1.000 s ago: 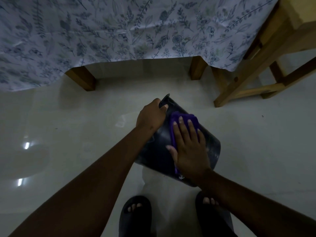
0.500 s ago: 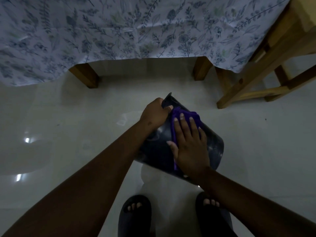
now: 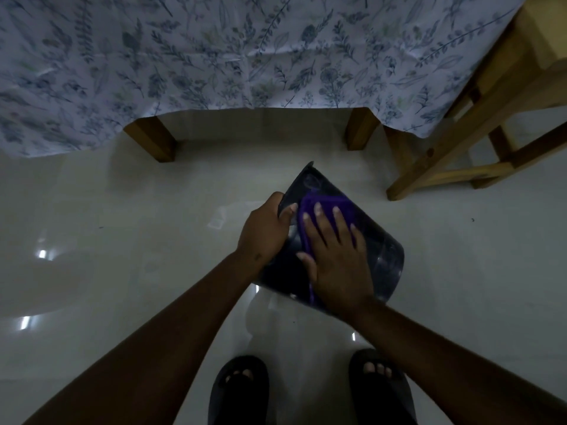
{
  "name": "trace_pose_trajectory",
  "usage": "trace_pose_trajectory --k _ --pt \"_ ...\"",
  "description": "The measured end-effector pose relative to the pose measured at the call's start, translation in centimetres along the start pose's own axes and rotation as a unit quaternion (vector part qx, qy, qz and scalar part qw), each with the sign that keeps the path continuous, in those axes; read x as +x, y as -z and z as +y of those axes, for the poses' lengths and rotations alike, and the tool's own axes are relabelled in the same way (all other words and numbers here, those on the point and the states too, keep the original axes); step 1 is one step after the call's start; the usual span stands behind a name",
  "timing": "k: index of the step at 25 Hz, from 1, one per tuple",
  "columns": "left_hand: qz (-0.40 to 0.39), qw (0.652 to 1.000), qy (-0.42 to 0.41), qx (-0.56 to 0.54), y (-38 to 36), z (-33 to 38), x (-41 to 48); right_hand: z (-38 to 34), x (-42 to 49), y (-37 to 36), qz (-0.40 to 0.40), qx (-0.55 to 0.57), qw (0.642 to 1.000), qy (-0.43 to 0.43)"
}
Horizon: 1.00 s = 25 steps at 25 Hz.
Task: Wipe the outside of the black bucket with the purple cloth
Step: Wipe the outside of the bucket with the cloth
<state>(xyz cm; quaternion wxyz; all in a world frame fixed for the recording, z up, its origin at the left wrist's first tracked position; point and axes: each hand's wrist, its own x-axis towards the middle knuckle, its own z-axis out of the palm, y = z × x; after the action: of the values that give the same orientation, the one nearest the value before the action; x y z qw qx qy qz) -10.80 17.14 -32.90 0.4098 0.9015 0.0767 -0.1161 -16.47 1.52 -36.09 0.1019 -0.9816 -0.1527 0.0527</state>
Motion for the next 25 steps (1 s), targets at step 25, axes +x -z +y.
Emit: trace_pose_trajectory --k 25 --pt "0.007 0.997 0.066 0.029 -0.6 3.0 3.6 1.9 -4.6 -2.3 0.028 -0.045 0.998 -0.024"
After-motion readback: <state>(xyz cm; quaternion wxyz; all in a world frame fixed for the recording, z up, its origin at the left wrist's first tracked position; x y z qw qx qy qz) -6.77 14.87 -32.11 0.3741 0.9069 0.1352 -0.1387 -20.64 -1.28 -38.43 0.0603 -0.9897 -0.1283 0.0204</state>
